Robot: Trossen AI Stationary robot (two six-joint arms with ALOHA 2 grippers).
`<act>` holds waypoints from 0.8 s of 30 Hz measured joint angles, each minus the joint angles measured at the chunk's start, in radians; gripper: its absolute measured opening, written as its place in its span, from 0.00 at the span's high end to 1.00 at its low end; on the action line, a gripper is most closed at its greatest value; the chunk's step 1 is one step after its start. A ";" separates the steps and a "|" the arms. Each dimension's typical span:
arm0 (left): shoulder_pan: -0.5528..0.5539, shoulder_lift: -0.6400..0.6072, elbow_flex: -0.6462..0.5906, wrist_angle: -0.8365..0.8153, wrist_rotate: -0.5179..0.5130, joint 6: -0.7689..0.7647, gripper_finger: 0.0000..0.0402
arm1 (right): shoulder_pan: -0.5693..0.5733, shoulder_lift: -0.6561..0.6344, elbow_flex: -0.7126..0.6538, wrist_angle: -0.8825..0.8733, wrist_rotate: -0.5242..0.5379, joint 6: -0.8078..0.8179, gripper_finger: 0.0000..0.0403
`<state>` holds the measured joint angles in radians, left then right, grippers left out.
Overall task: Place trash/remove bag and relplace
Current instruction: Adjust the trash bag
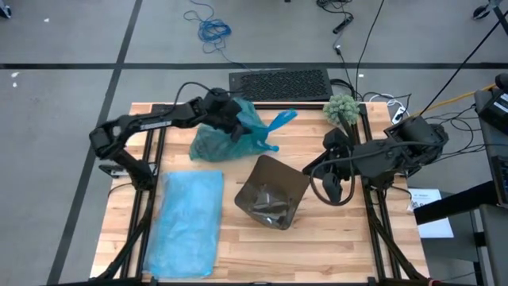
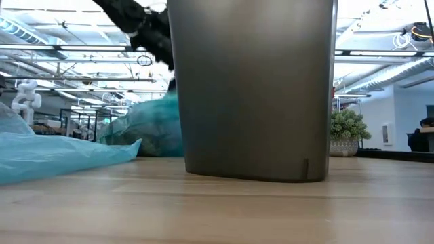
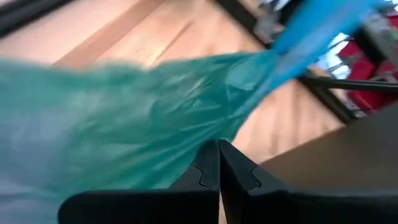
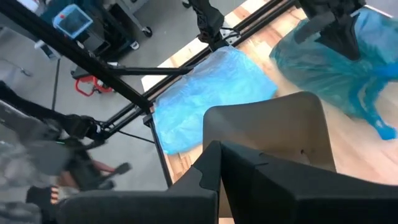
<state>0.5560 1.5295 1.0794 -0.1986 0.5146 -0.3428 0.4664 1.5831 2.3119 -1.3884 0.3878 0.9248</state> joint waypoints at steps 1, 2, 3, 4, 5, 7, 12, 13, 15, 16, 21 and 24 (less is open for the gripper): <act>0.013 0.017 -0.007 0.000 -0.006 -0.001 1.00 | 0.000 -0.002 0.000 0.000 0.000 0.013 1.00; 0.029 0.032 -0.012 -0.003 -0.015 -0.009 1.00 | 0.000 -0.004 0.000 0.001 0.004 0.026 1.00; 0.046 0.045 -0.017 -0.001 -0.030 -0.012 1.00 | 0.000 -0.006 0.000 0.001 0.007 0.035 1.00; 0.066 0.054 -0.023 0.001 -0.052 -0.015 1.00 | 0.000 -0.007 0.000 0.002 0.007 0.040 1.00; 0.088 0.063 -0.029 -0.003 -0.064 -0.015 1.00 | 0.000 -0.007 0.000 0.002 0.007 0.045 1.00; 0.136 0.066 -0.043 -0.002 -0.090 -0.014 1.00 | 0.000 -0.007 0.000 0.003 0.007 0.055 1.00; 0.270 0.066 -0.073 -0.039 -0.099 0.019 1.00 | -0.018 -0.007 0.000 0.006 0.008 0.058 1.00; 0.293 0.066 -0.074 -0.054 -0.100 0.033 1.00 | -0.024 -0.007 0.000 0.006 0.008 0.056 1.00; 0.335 0.064 -0.074 -0.090 -0.100 0.067 1.00 | -0.036 -0.007 0.000 0.006 0.009 0.041 1.00; 0.353 0.062 -0.074 -0.108 -0.100 0.085 1.00 | -0.043 -0.007 0.000 0.007 0.008 0.035 1.00; 0.426 -0.003 -0.072 -0.127 -0.072 0.121 1.00 | -0.074 -0.007 0.000 0.009 0.004 -0.006 1.00; 0.465 -0.087 -0.049 -0.127 -0.044 0.121 1.00 | -0.090 -0.007 0.000 0.011 0.001 -0.036 1.00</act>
<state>1.0208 1.4427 1.0299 -0.3259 0.4702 -0.2218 0.3768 1.5761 2.3119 -1.3777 0.3885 0.8892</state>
